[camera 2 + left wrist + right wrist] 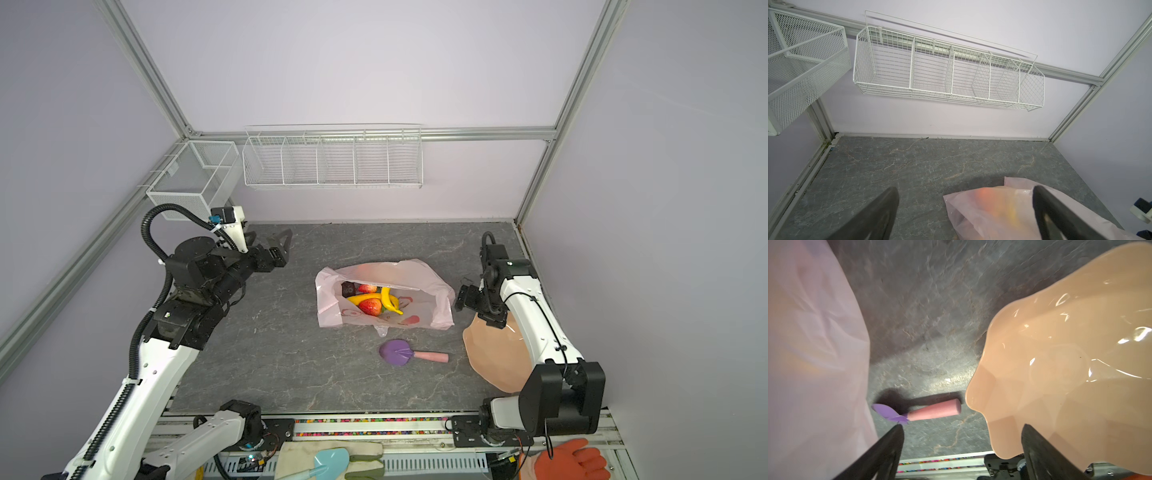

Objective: Place the fruits into the plastic bag
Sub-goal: Move the plate to the top-right of the table.

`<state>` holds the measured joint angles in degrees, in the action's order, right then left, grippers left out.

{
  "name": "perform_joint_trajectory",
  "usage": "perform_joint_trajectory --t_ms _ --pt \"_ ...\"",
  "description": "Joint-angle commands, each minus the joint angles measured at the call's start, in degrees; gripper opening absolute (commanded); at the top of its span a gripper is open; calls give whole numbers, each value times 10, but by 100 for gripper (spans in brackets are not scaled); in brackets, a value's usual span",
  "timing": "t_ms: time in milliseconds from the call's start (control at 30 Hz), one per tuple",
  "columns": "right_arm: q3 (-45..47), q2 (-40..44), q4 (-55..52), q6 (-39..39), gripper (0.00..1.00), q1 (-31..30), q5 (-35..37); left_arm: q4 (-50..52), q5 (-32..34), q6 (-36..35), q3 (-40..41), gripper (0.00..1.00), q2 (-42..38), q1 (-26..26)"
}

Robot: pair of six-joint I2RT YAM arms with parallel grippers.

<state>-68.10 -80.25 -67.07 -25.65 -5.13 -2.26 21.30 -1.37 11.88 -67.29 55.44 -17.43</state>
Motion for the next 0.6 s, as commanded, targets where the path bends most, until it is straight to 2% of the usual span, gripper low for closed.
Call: perform_joint_trajectory --t_ms 0,267,400,567 --pt "26 -21 9 3 80 -22 48 16 0 -13 11 100 -21 -3" --pt "40 -106 36 8 61 -49 85 32 8 -24 20 100 -49 -3" --pt "32 -133 38 8 54 -61 91 46 15 -31 20 100 -60 -3" --pt "28 -151 25 18 39 -63 98 60 20 -48 21 100 -73 -2"
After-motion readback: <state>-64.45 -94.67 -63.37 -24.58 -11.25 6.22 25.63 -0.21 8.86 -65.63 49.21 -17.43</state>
